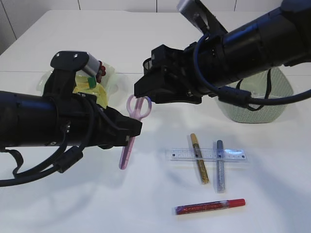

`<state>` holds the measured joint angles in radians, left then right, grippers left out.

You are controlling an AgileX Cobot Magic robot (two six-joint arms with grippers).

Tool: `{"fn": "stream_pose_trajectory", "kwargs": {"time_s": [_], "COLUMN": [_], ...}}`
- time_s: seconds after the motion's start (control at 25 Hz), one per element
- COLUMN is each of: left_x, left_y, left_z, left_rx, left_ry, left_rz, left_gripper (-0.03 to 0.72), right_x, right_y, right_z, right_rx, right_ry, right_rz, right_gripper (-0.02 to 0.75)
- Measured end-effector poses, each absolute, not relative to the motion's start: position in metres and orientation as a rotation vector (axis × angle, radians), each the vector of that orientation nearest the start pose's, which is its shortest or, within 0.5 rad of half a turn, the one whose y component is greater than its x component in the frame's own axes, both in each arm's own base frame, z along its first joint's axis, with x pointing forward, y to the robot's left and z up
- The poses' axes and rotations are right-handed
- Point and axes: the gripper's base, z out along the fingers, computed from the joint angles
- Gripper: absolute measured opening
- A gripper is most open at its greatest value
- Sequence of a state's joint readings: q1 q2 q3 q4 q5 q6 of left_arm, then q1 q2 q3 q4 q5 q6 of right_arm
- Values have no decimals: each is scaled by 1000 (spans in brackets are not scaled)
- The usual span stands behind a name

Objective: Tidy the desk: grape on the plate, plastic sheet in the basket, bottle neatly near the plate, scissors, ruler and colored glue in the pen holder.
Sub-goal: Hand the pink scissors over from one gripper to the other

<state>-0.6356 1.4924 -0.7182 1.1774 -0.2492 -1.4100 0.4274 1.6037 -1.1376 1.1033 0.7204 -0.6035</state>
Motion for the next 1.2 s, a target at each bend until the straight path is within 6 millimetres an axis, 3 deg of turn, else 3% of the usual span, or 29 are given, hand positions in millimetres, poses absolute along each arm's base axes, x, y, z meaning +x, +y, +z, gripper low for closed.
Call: {"fn": "stream_pose_trajectory", "kwargs": {"time_s": [0.4, 1.2], "left_x": [227, 227], "left_y": [-193, -193], "left_z": [216, 216], "left_rx": [571, 573], "left_ry": [2167, 2167], "left_rz": [-742, -741], "left_gripper": [162, 162], "right_x": [299, 297], "right_y": [197, 208], "right_z": [264, 263], "right_rx": [-372, -408], "right_ry": [2397, 2358], "right_rz": [1165, 1139], "right_gripper": [417, 417]}}
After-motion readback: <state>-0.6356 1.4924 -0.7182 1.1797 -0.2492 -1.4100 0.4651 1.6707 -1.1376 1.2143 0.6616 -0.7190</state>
